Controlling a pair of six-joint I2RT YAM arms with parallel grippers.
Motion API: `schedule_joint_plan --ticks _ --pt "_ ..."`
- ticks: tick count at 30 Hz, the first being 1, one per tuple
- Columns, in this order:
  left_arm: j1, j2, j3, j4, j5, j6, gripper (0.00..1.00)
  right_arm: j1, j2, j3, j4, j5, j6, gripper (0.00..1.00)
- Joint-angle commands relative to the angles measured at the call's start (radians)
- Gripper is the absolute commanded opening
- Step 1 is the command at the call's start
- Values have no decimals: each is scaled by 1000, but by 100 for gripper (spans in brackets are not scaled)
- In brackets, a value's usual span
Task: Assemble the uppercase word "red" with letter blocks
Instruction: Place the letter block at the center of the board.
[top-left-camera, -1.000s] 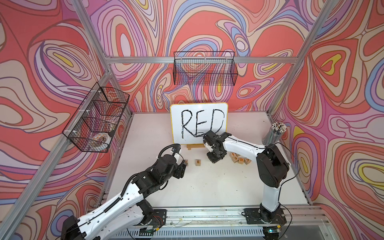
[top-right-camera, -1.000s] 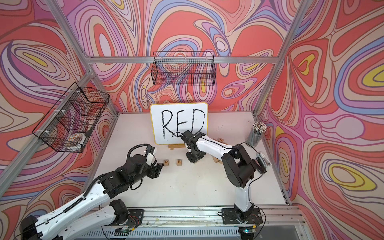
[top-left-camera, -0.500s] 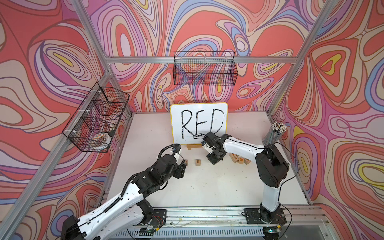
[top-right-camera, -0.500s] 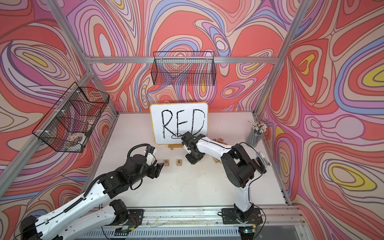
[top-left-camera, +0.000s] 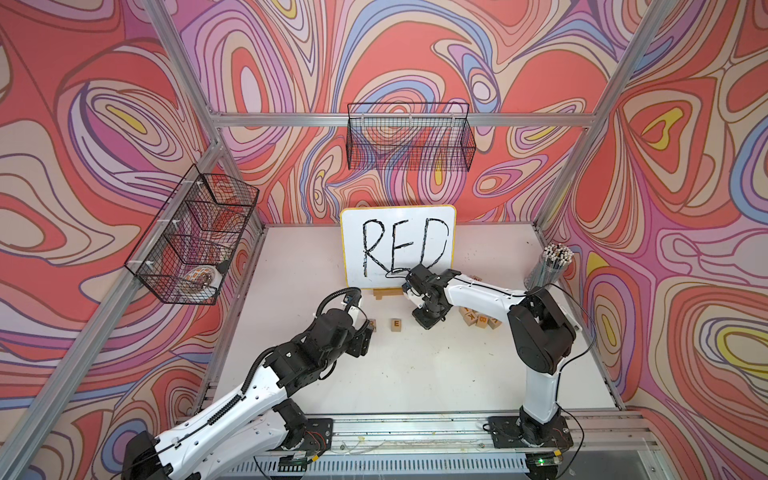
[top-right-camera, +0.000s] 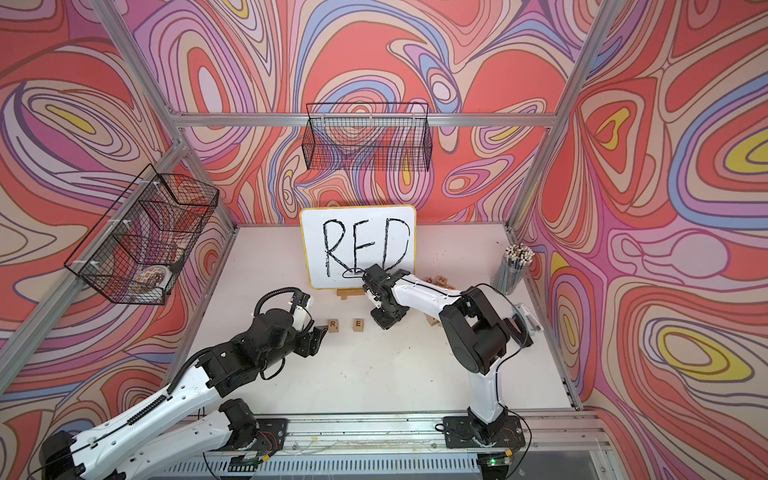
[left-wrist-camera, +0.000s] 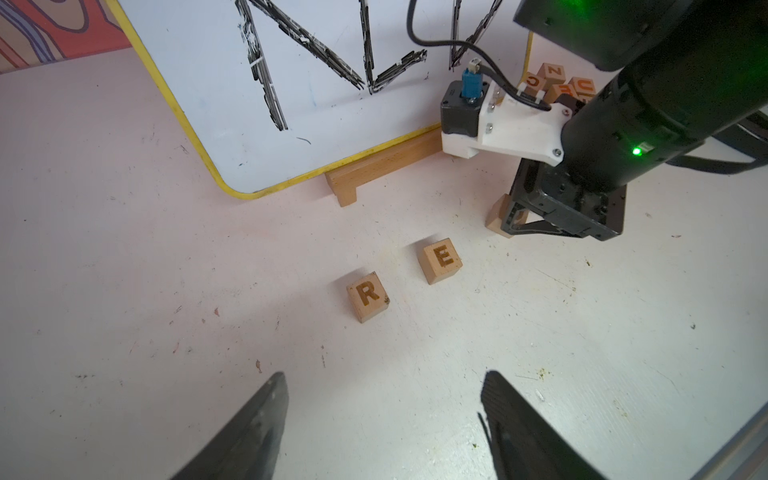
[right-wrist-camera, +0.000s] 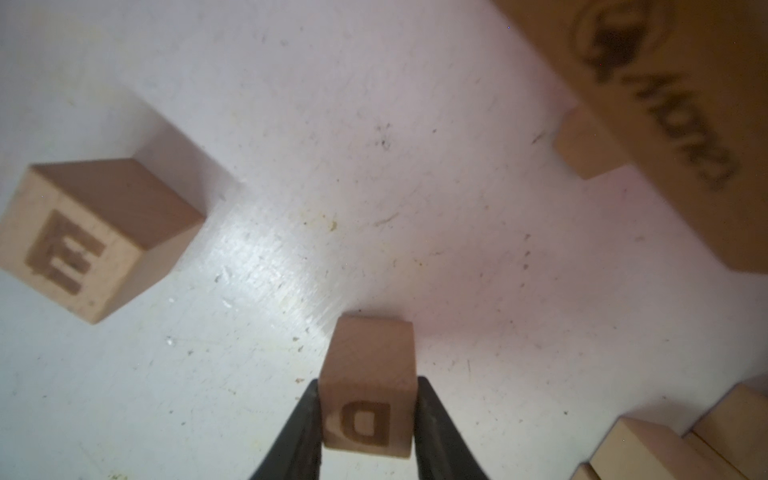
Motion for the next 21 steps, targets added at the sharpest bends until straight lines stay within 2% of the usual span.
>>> schedule_joint_plan --ticks 1,11,16,21 --pt "4 -4 6 -16 -13 3 76 6 1 -6 16 16 -1 39" --pt "4 -10 7 -14 -11 3 76 6 -69 -3 16 51 46 43" --pt "4 -13 2 -8 -10 4 76 6 -198 -58 32 -3 156 42" --pt "4 -7 1 4 -2 5 76 7 -351 -182 134 -61 363 41"
